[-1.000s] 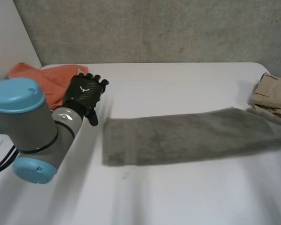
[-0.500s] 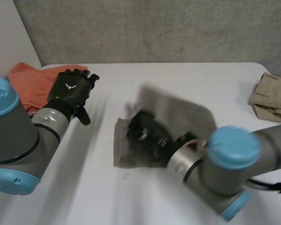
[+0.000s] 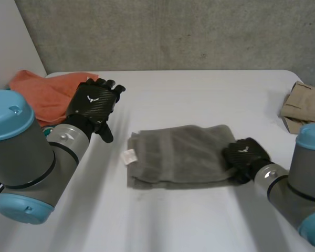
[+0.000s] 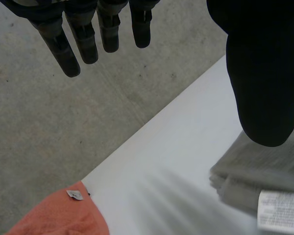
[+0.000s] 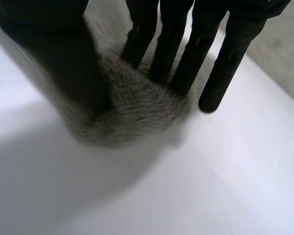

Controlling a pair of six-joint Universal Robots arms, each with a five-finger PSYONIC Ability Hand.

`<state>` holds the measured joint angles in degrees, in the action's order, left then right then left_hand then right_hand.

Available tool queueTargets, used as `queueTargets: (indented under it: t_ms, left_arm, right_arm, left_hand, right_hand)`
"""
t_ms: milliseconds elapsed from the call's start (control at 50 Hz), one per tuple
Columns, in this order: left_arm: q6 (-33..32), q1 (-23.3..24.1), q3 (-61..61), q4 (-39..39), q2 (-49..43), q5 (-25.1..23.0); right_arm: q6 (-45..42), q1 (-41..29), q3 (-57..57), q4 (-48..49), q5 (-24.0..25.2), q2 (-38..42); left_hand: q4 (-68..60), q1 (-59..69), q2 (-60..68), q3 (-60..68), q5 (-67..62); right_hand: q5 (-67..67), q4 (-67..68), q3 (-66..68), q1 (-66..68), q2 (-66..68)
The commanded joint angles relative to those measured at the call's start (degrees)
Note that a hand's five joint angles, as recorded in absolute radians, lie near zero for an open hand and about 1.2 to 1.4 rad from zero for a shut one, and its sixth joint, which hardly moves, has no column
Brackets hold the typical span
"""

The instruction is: Fold the laundry.

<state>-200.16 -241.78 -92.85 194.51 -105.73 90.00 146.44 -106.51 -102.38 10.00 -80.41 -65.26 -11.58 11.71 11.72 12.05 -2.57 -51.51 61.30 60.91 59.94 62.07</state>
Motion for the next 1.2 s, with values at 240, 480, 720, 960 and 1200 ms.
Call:
queueTargets:
  t_ms: [240,480,720,960,1200]
  left_arm:
    - [0.21,-0.09,-0.93,-0.27,2.02,0.52]
    - [7.67,2.36,3.72,-0.88,1.32,0.96]
    - [10.75,15.19,23.4,-5.53,-17.3,1.23]
    - [9.88,15.2,35.28,-17.49,-32.52,12.99]
    - [5.92,11.42,27.38,-21.19,-30.24,16.35]
  right_arm:
    - [-14.07,-25.49,7.28,12.87,5.96,4.78]
    - [3.38,-20.77,9.92,6.0,3.42,-3.19]
    - [27.85,-8.71,16.5,-7.52,2.46,-4.09]
    - [30.48,-8.89,24.68,-13.34,-0.18,6.55]
    - [27.51,-10.21,30.74,-20.62,2.99,17.36]
  left_hand:
    - [1.58,-1.71,-1.72,-2.05,2.57]
    - [1.2,-1.32,-1.34,-1.67,2.19]
    - [1.37,-1.49,-1.5,-1.84,2.36]
    - [1.03,-1.15,-1.17,-1.5,2.02]
    - [-0.15,0.02,0.01,-0.33,0.85]
  right_hand:
    - [-18.49,18.7,19.09,20.06,17.93]
    - [51.51,-51.3,-50.91,-49.94,-52.07]
    - [51.51,-51.3,-50.91,-49.94,-52.07]
    - [51.51,-51.3,-50.91,-49.94,-52.07]
    - [51.51,-51.3,-50.91,-49.94,-52.07]
